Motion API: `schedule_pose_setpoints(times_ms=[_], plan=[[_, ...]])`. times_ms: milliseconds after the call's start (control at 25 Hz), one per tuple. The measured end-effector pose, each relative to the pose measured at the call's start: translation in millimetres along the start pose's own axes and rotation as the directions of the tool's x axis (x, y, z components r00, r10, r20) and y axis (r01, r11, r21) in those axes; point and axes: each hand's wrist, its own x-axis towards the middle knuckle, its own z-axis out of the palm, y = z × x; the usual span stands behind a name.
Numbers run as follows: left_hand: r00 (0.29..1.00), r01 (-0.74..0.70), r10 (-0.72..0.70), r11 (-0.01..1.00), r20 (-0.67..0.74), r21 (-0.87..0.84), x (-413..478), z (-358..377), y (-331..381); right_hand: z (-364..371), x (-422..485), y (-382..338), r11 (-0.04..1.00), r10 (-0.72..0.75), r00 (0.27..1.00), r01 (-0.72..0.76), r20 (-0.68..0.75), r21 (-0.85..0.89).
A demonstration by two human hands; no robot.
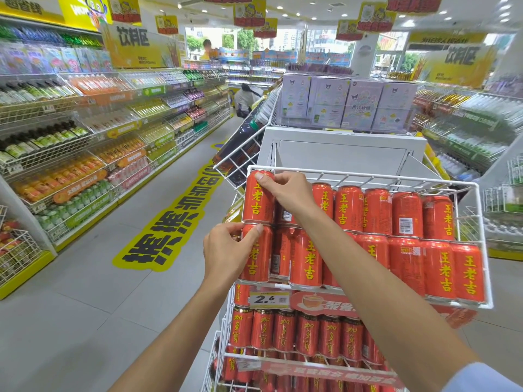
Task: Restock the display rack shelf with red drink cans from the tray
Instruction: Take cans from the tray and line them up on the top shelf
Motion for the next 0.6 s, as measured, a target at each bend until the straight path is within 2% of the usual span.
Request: schedule_pose_setpoints(times_ms=[440, 520, 600], plan=[[0.989, 0.03, -0.054, 0.986, 0.138, 0.166, 2.2, -14.7, 19.6, -19.6, -6.9, -4.1, 0.997, -0.016, 0.997, 0.021, 0.073, -0.075], [0.99, 0.027, -0.053, 0.98, 0.129, 0.196, -1.3, -16.3, 21.2, -31.0, -18.6, -6.1, 0.985, -0.046, 0.995, 0.06, 0.092, -0.161], [0.992, -0.024, -0.014, 0.955, 0.128, 0.296, -2.6, -17.7, 19.7, -44.9, -38.7, -11.0, 0.95, -0.105, 0.986, 0.137, 0.126, -0.28]])
